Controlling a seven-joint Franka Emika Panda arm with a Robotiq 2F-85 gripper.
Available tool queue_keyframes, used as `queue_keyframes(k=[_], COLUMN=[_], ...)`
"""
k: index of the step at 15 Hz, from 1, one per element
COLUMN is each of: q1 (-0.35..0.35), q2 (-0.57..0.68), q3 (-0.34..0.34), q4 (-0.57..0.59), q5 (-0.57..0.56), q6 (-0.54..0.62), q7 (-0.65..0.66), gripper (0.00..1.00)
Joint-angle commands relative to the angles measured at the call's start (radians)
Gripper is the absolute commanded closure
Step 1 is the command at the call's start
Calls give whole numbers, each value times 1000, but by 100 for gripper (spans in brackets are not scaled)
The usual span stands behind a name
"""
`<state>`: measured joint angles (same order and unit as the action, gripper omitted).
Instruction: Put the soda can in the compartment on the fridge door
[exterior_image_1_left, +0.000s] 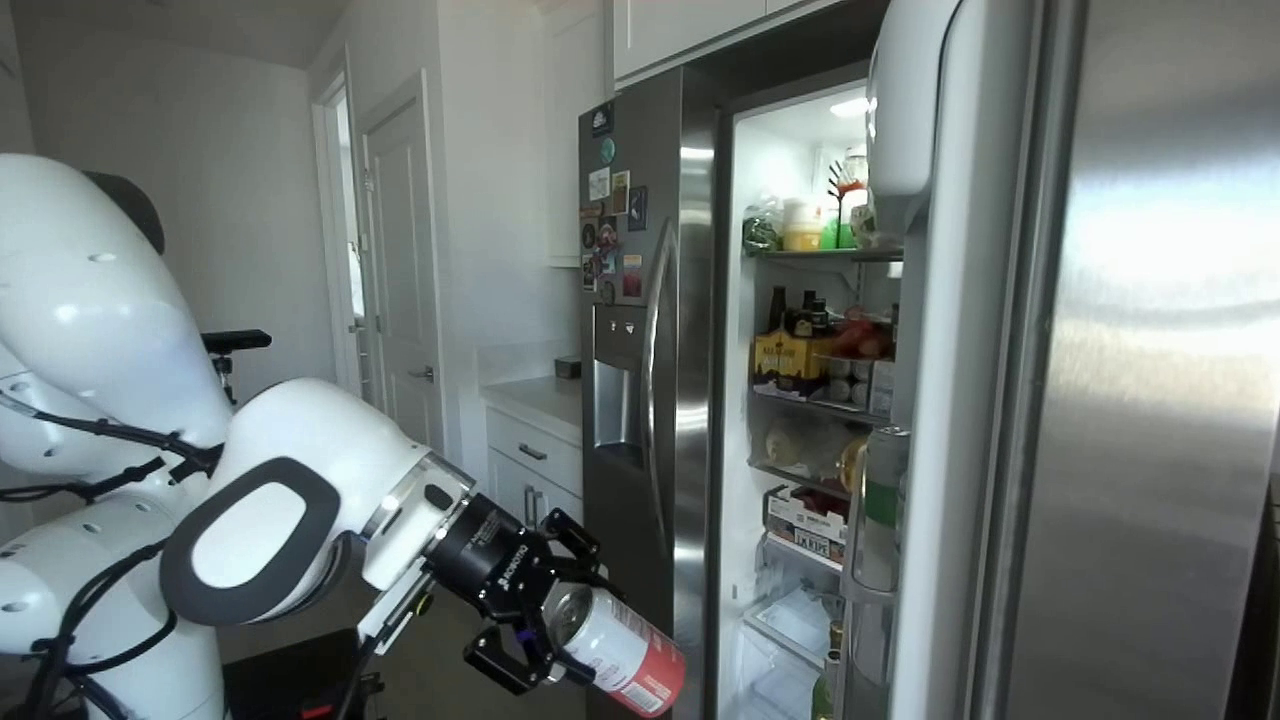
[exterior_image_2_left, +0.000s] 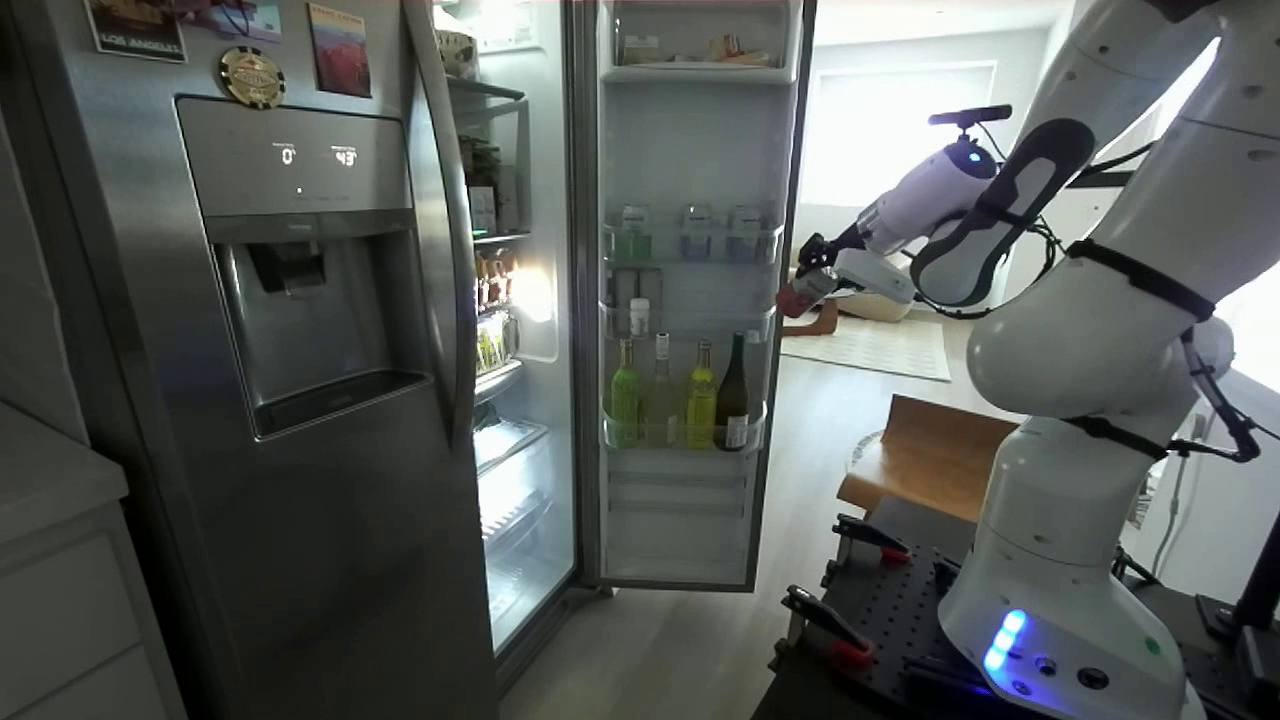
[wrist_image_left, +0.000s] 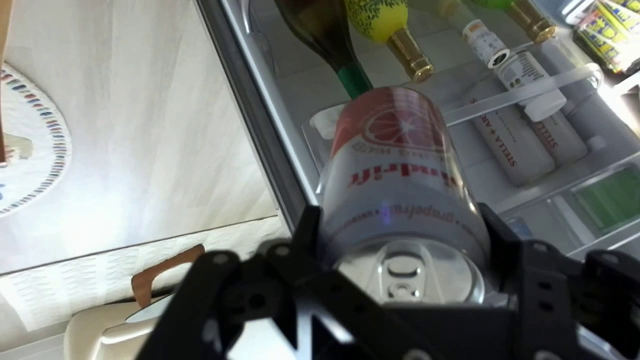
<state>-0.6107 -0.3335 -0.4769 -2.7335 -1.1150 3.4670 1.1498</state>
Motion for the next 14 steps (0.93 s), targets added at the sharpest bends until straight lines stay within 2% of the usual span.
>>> queue_keyframes(k=[1, 2, 4, 7, 11, 14], q1=[129, 174, 232, 318, 414, 476], q2=[-156, -140, -170, -192, -203, -198], q3=[-232, -301, -402, -506, -575, -588], q4=[-83, -40, -49, -48, -48, -40], q5=[-5, -50, -39, -2, 63, 145], q6=[0, 0, -1, -1, -3, -4], q7=[-112, -87, -148, -237, -334, -400], gripper=[51, 51, 51, 51, 51, 51])
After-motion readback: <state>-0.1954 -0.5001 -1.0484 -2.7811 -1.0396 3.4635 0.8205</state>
